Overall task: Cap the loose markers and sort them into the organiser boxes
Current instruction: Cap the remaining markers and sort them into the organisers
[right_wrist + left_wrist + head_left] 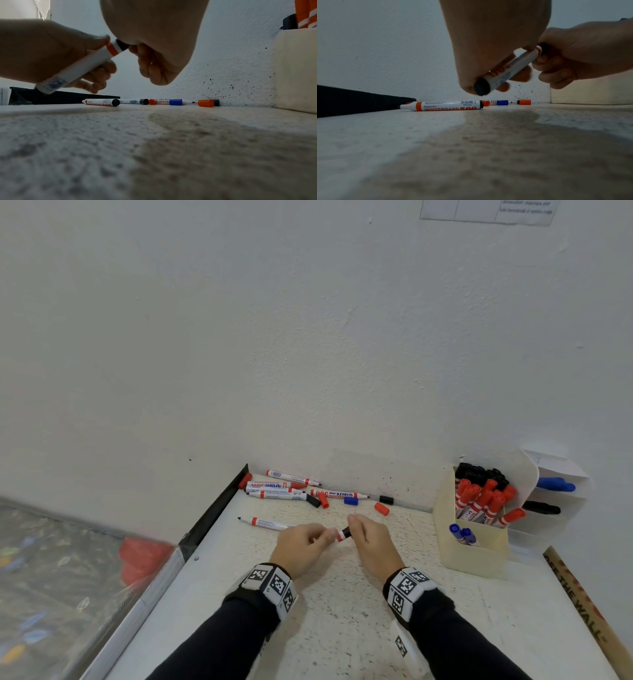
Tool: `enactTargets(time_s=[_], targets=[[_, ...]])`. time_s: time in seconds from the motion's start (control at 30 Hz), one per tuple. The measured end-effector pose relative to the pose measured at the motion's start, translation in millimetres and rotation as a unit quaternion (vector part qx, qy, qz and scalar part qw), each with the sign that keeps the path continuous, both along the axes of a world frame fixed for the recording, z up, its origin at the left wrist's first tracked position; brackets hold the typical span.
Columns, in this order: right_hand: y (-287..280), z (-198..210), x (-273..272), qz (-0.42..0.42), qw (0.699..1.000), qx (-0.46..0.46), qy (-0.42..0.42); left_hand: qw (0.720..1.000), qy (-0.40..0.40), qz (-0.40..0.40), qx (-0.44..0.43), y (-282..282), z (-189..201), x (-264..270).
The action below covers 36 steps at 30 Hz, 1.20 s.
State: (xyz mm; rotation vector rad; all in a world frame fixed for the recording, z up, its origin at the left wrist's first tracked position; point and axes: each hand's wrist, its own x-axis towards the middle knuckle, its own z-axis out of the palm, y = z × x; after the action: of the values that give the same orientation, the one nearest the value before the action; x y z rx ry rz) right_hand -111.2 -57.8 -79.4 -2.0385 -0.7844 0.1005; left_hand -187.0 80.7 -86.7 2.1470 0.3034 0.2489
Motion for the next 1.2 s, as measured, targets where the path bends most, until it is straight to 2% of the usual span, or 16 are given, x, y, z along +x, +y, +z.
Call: enactTargets(time_s=[0.07, 0.13, 0.23, 0.3, 0.43, 0.53, 0.7, 0.8, 0.9, 1.07, 1.2], targets=[[-0.5, -1.0, 2.0, -0.04, 0.999, 0.016, -0.025, 0.989, -0.019, 0.117, 0.085, 5.6, 2.5, 0.7], [-2.3, -2.3, 5.5, -0.102, 0.992, 0.045, -0.056, 0.971, 0.035, 0.199, 0.129, 11.6, 2.3, 0.5], [-4.6, -2.8, 8.0, -0.175, 0.978, 0.056, -0.098, 0.953, 0.19, 0.175, 0.156, 10.5, -5.1, -0.6], [-4.9, -2.7, 7.9, -0.193, 0.974, 0.053, -0.11, 0.946, 0.215, 0.159, 0.184, 9.5, -9.5, -0.5], [-5.9, -3.6, 8.7, -0.205, 0.969, 0.034, -0.133, 0.948, 0.17, 0.149, 0.223, 12.8, -9.7, 1.3], [-6.8, -4.6, 9.2, -0.213, 0.967, 0.03, -0.138, 0.964, 0.159, 0.138, 0.165, 13.1, -8.8, 3.0], [-7.7, -5.8, 10.8, -0.215, 0.967, 0.014, -0.137, 0.986, 0.092, 0.114, 0.079, 12.6, -9.1, 1.4], [-8.1, -5.9, 12.2, -0.219, 0.965, 0.008, -0.142, 0.989, 0.049, 0.116, 0.071, 12.2, -7.7, 2.0], [-12.0, -5.7, 13.6, -0.232, 0.963, 0.011, -0.138, 0.99, 0.045, 0.13, 0.034, 11.2, -3.9, 4.2], [-28.6, 3.6, 10.1, -0.207, 0.966, 0.102, -0.12, 0.993, 0.043, 0.109, 0.027, 9.7, -1.7, 4.6], [-60.0, 42.4, 5.5, -0.17, 0.957, 0.183, -0.15, 0.995, 0.048, 0.065, 0.053, 7.0, -1.4, 4.5]])
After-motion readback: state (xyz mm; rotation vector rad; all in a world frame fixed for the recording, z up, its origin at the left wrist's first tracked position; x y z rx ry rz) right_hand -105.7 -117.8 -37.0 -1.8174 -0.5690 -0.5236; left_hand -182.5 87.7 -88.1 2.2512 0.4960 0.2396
